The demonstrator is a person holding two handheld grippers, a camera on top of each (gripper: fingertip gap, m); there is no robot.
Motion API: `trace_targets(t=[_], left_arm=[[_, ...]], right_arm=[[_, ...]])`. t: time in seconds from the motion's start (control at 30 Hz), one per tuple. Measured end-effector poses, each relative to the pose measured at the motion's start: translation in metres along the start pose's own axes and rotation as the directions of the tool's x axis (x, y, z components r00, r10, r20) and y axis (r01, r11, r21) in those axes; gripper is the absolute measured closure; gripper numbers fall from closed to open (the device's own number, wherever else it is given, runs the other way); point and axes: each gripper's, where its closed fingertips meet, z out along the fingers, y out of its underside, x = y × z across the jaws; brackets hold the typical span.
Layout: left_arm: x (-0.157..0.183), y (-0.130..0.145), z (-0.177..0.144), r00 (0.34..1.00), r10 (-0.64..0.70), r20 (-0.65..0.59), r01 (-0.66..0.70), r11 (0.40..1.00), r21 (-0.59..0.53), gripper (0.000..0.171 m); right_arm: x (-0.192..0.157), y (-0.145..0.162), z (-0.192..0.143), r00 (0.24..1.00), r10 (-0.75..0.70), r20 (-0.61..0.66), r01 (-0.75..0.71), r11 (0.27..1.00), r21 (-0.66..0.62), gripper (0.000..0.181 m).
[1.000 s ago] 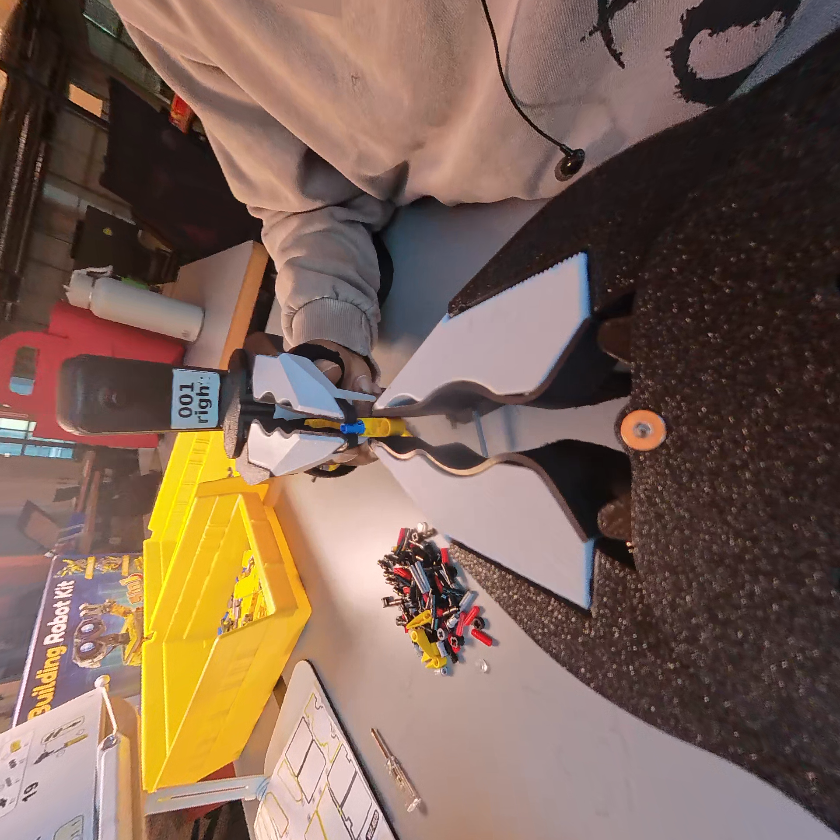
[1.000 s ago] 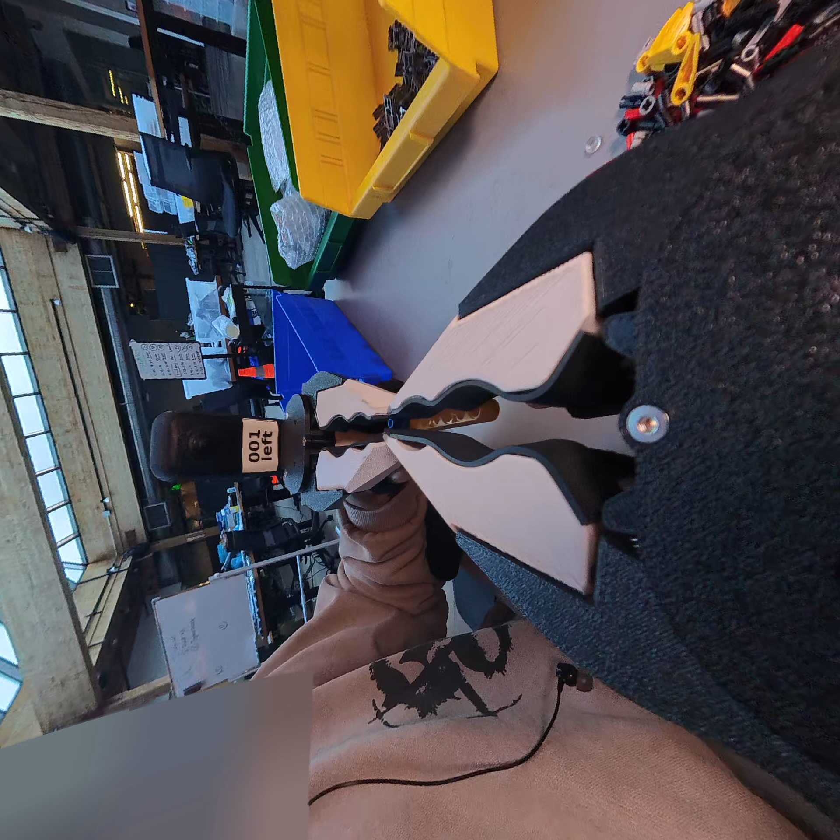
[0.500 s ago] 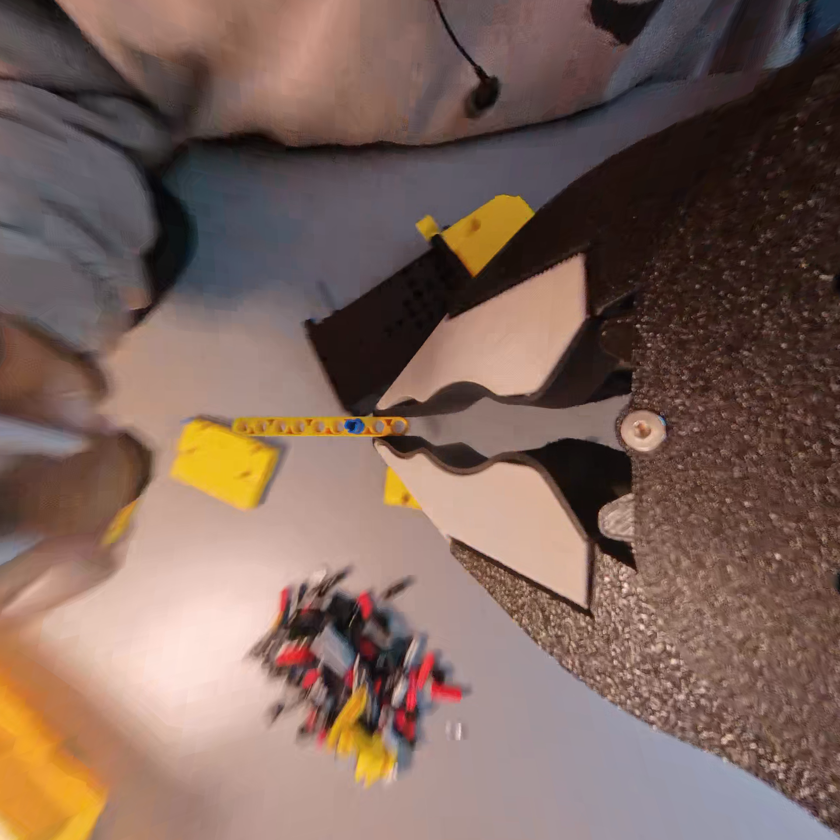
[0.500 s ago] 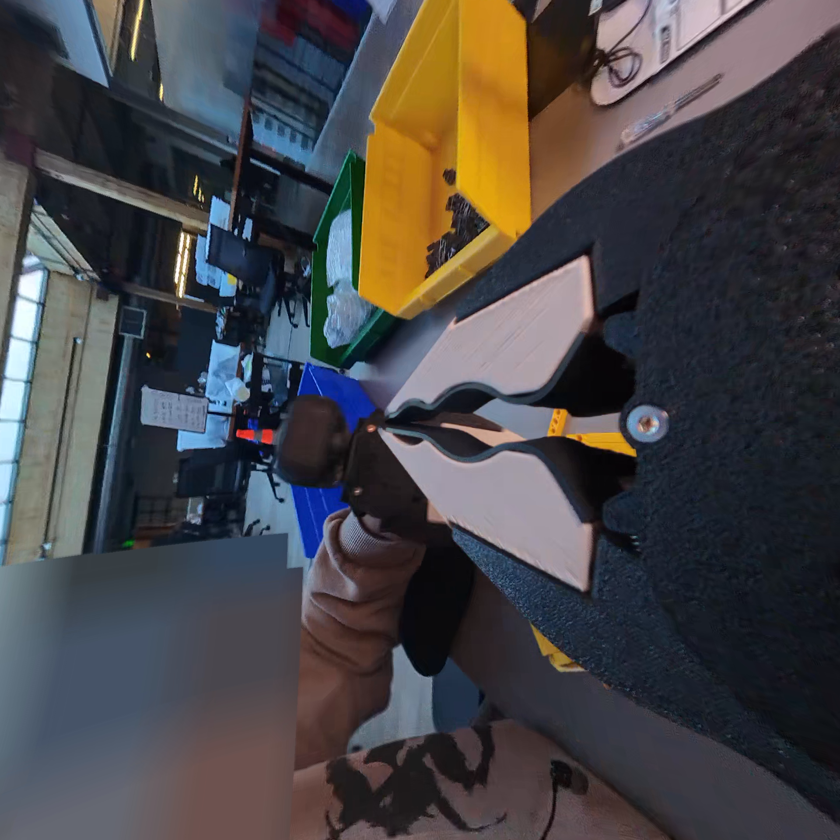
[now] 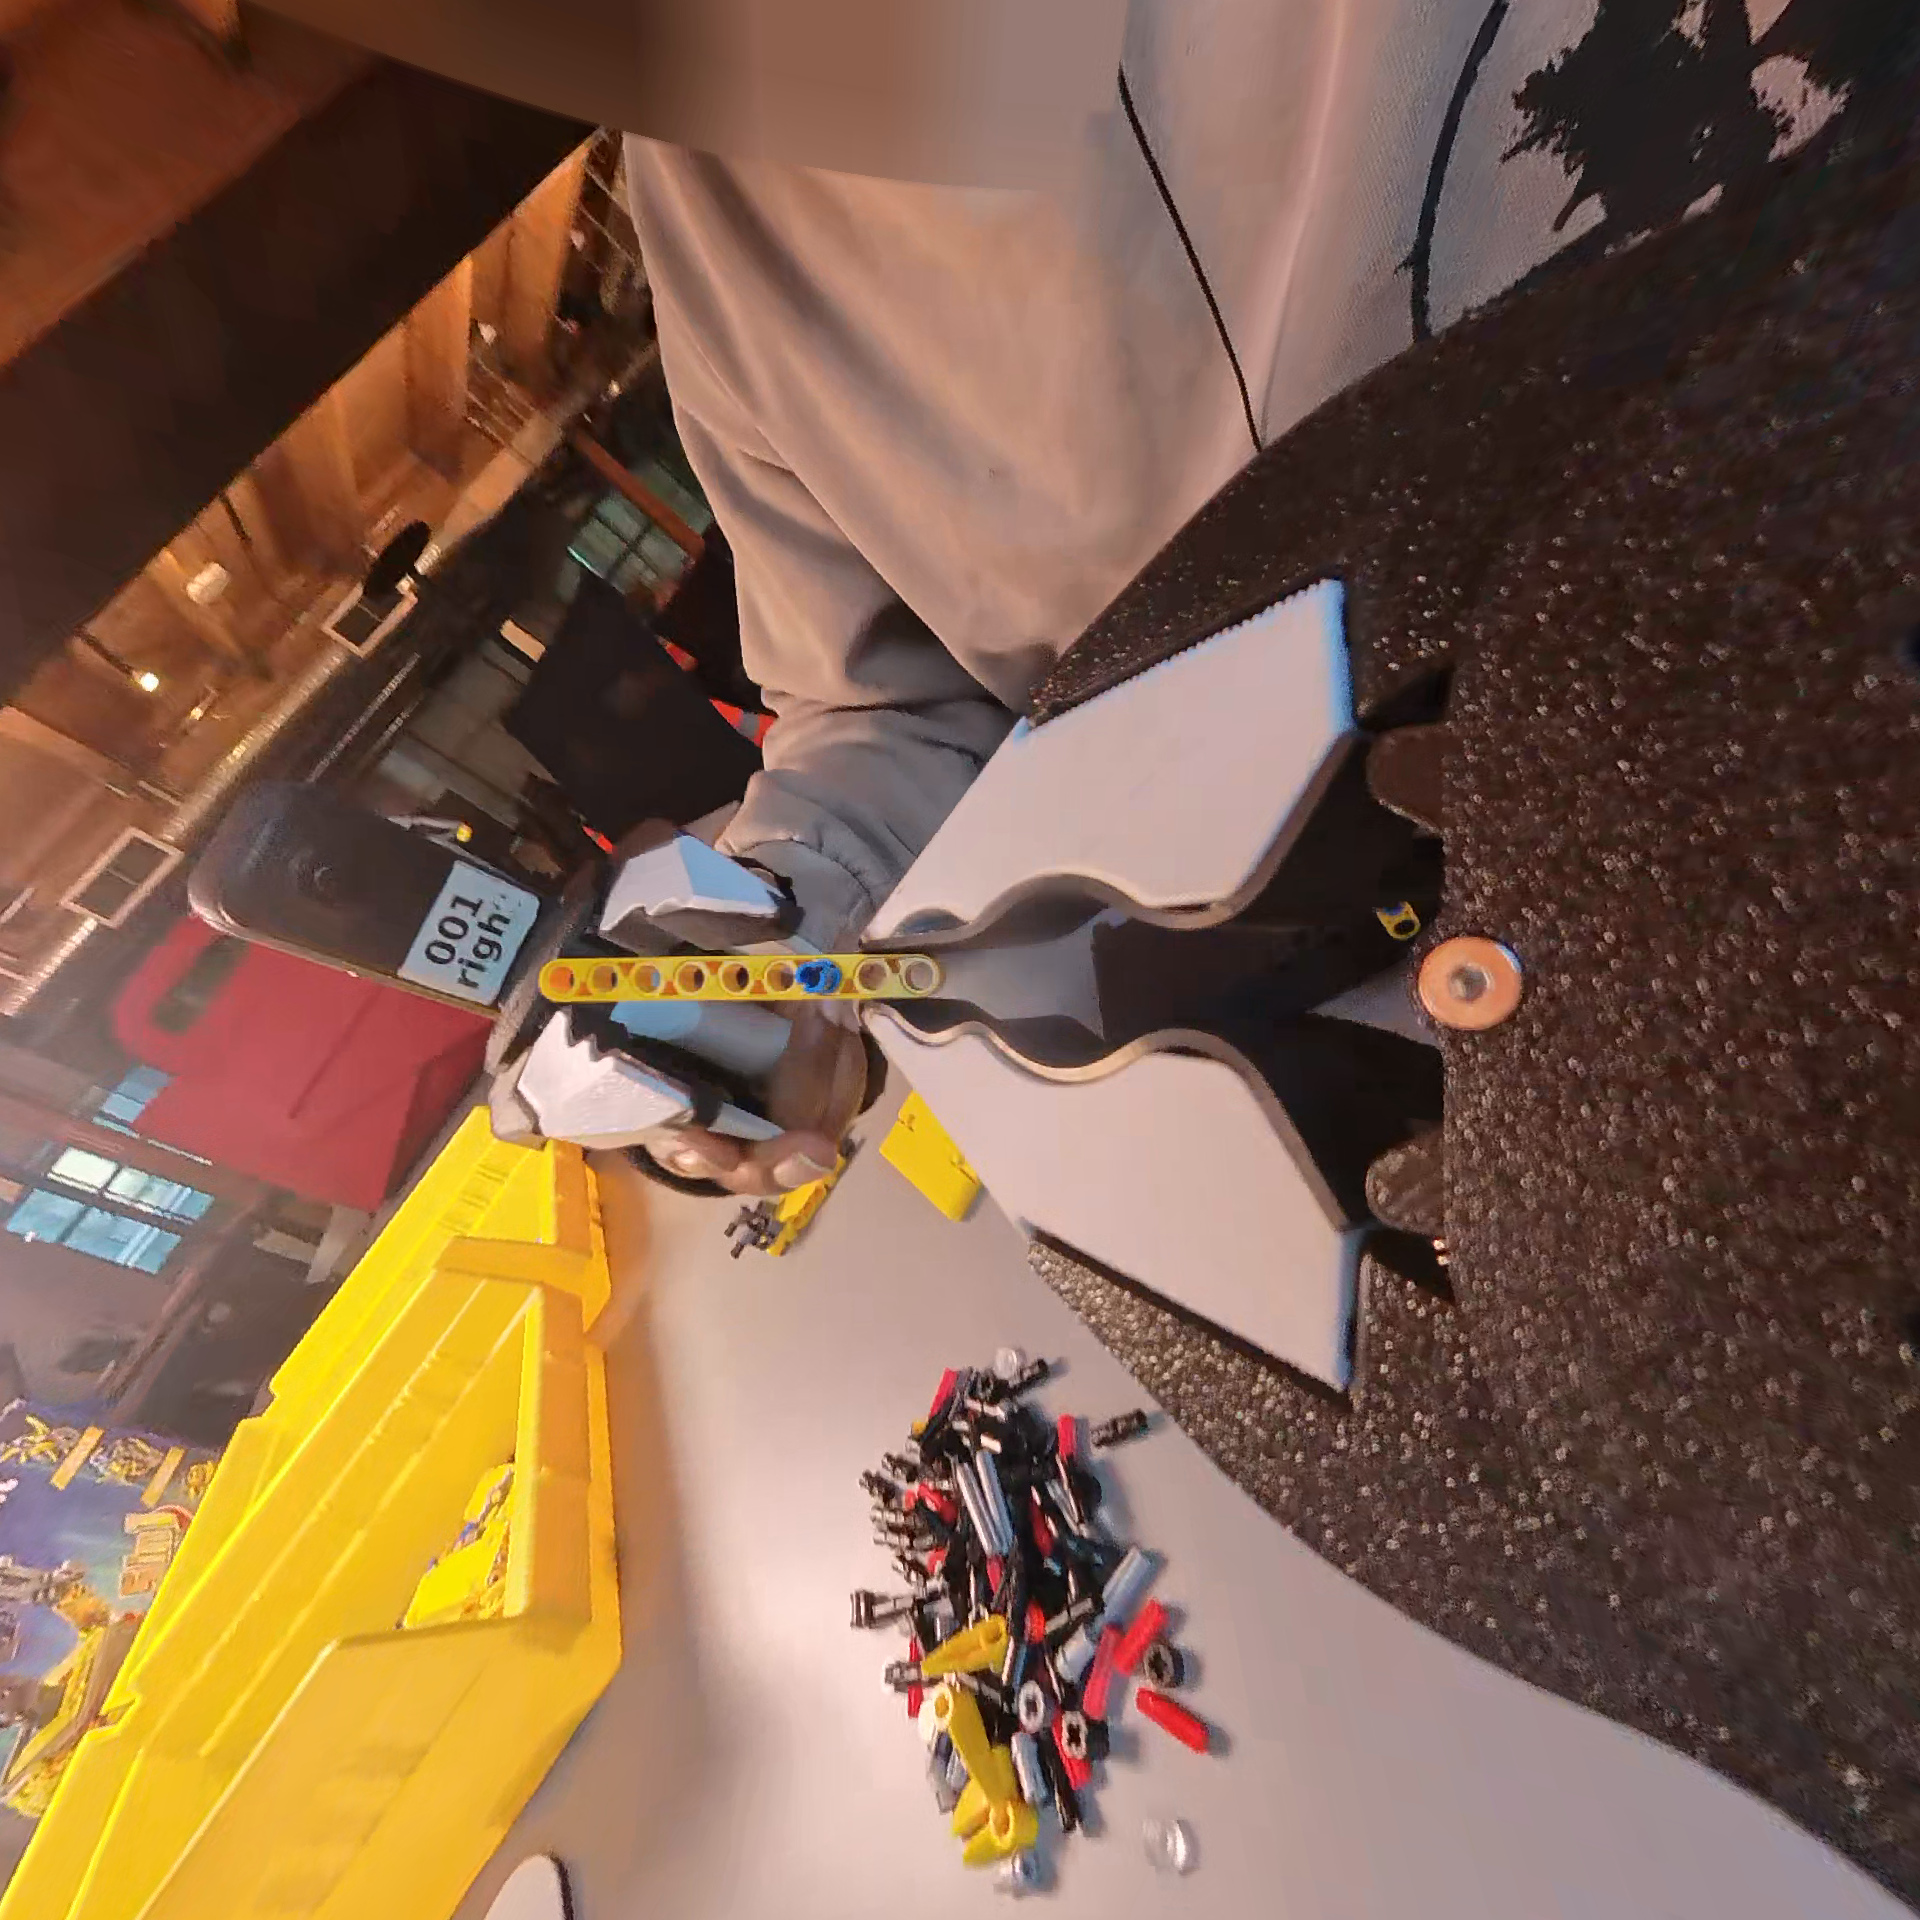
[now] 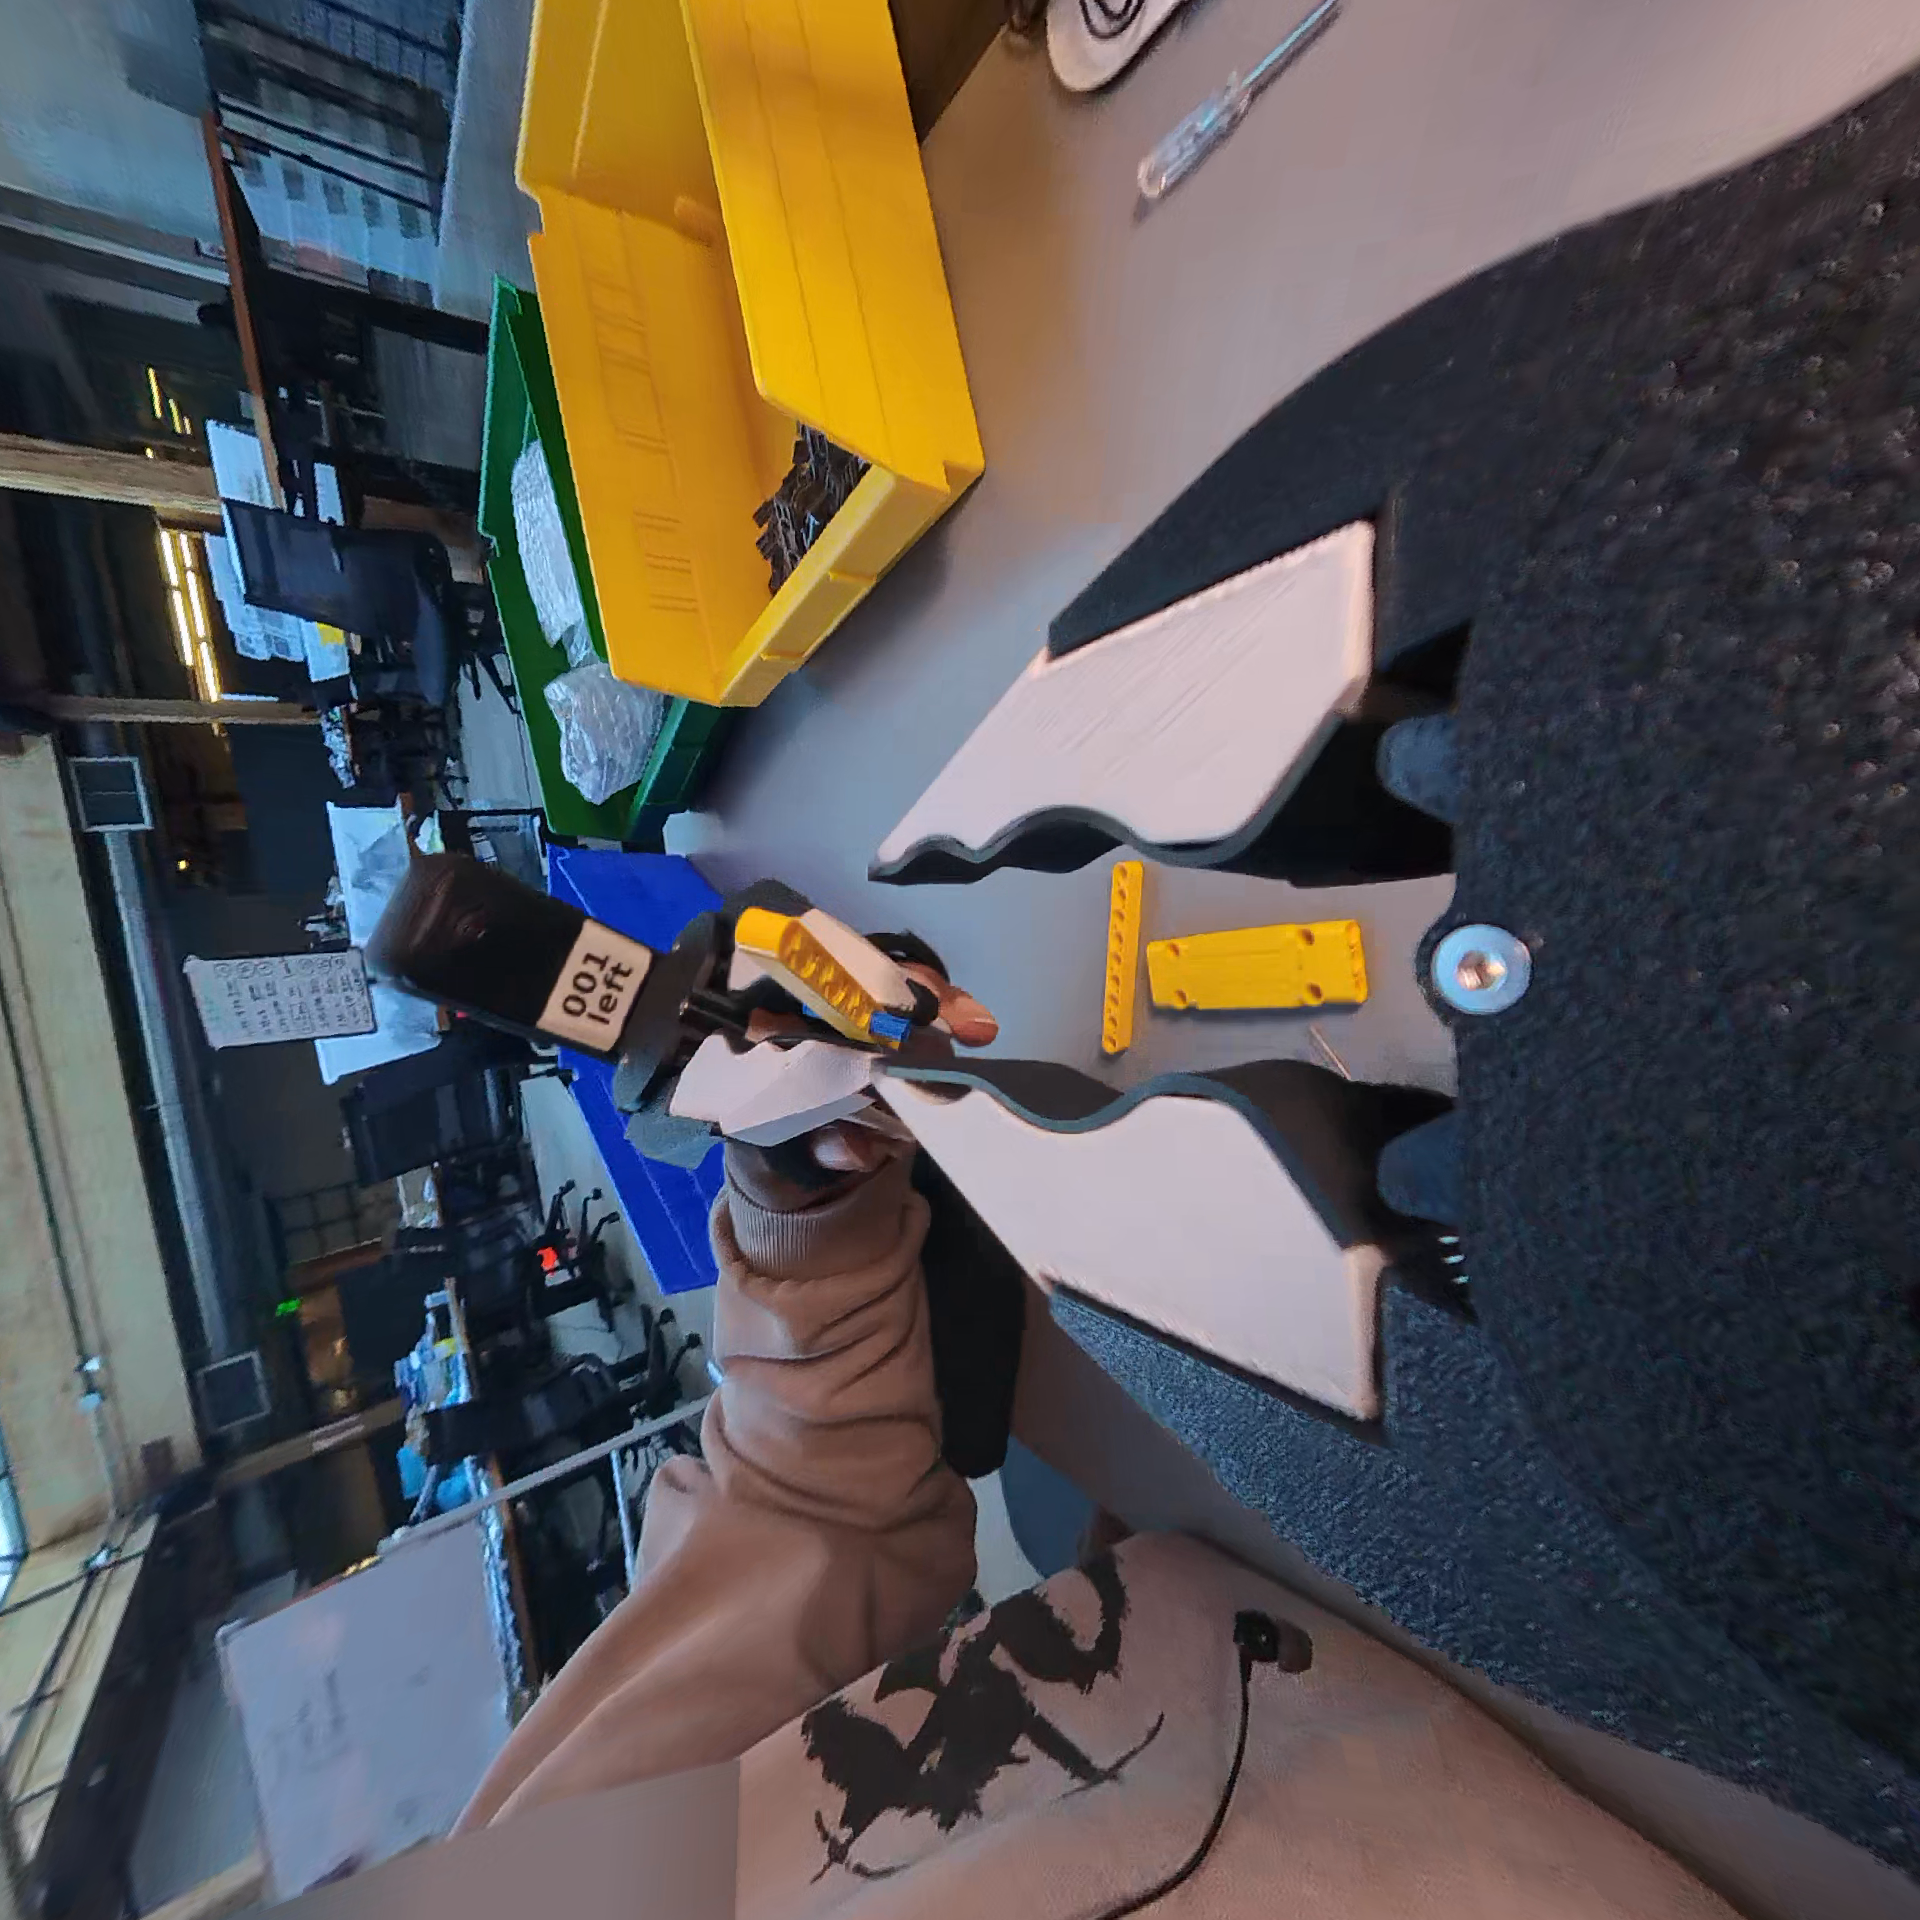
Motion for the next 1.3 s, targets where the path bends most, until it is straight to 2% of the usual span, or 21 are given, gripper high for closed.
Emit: trace_targets(t=[0.17, 0.27, 0.33, 0.37, 0.4, 0.47, 0.53, 0.6, 0.7, 0.8, 0.87, 0.93, 1.0, 1.1, 1.17, 1.3], left_arm=[[0.023, -0.001, 0.005, 0.981, -0.085, -0.172, 0.091, 0.995, 0.029, 0.165], [0.046, 0.007, 0.008, 0.917, -0.204, -0.344, 0.202, 0.979, -0.042, 0.165], [0.054, 0.016, 0.012, 0.872, -0.281, -0.401, 0.263, 0.959, -0.101, 0.165], [0.056, 0.021, 0.014, 0.861, -0.308, -0.405, 0.277, 0.951, -0.135, 0.165], [0.054, 0.027, 0.016, 0.868, -0.314, -0.386, 0.273, 0.949, -0.158, 0.165], [0.045, 0.035, 0.017, 0.898, -0.298, -0.324, 0.247, 0.951, -0.189, 0.165], [0.024, 0.048, 0.018, 0.963, -0.208, -0.174, 0.164, 0.958, -0.235, 0.165], [0.0, 0.065, 0.016, 0.999, -0.037, -0.005, 0.033, 0.944, -0.329, 0.165], [-0.023, 0.077, 0.015, 0.968, 0.214, 0.132, -0.135, 0.885, -0.446, 0.165], [-0.033, 0.091, 0.022, 0.919, 0.364, 0.151, -0.224, 0.798, -0.559, 0.165], [-0.037, 0.097, 0.031, 0.899, 0.415, 0.144, -0.253, 0.758, -0.602, 0.165], [-0.044, 0.101, 0.036, 0.881, 0.451, 0.144, -0.267, 0.725, -0.634, 0.165], [-0.048, 0.101, 0.042, 0.877, 0.46, 0.139, -0.275, 0.717, -0.64, 0.165], [-0.051, 0.101, 0.05, 0.867, 0.485, 0.117, -0.302, 0.696, -0.651, 0.165], [-0.052, 0.1, 0.053, 0.866, 0.487, 0.112, -0.308, 0.697, -0.647, 0.165], [-0.055, 0.103, 0.054, 0.867, 0.487, 0.104, -0.31, 0.693, -0.651, 0.165]], right_arm=[[-0.03, -0.001, 0.008, 0.991, -0.043, 0.129, 0.04, 0.999, 0.026, 0.154], [-0.05, -0.007, 0.006, 0.972, -0.103, 0.21, 0.093, 0.994, 0.057, 0.143], [-0.061, -0.006, 0.004, 0.957, -0.163, 0.242, 0.159, 0.987, 0.035, 0.134], [-0.063, -0.006, 0.003, 0.95, -0.202, 0.238, 0.203, 0.979, 0.021, 0.136], [-0.064, -0.007, 0.0, 0.942, -0.246, 0.23, 0.25, 0.968, 0.012, 0.144], [-0.063, -0.001, -0.006, 0.922, -0.317, 0.222, 0.34, 0.938, -0.071, 0.175], [-0.047, 0.021, -0.012, 0.9, -0.393, 0.186, 0.431, 0.865, -0.257, 0.175], [-0.034, 0.039, -0.02, 0.901, -0.404, 0.16, 0.434, 0.816, -0.382, 0.167], [-0.022, 0.058, -0.027, 0.935, -0.325, 0.142, 0.353, 0.815, -0.46, 0.161], [-0.017, 0.081, -0.027, 0.941, -0.315, 0.126, 0.332, 0.78, -0.53, 0.16], [-0.017, 0.097, -0.027, 0.941, -0.312, 0.13, 0.327, 0.749, -0.576, 0.163], [-0.02, 0.108, -0.031, 0.941, -0.304, 0.146, 0.328, 0.726, -0.604, 0.179], [-0.018, 0.116, -0.036, 0.941, -0.312, 0.134, 0.323, 0.704, -0.632, 0.18], [-0.013, 0.114, -0.039, 0.944, -0.317, 0.092, 0.301, 0.715, -0.631, 0.166], [-0.01, 0.116, -0.042, 0.946, -0.313, 0.091, 0.295, 0.703, -0.647, 0.163], [-0.009, 0.122, -0.044, 0.949, -0.299, 0.097, 0.285, 0.687, -0.669, 0.175]])
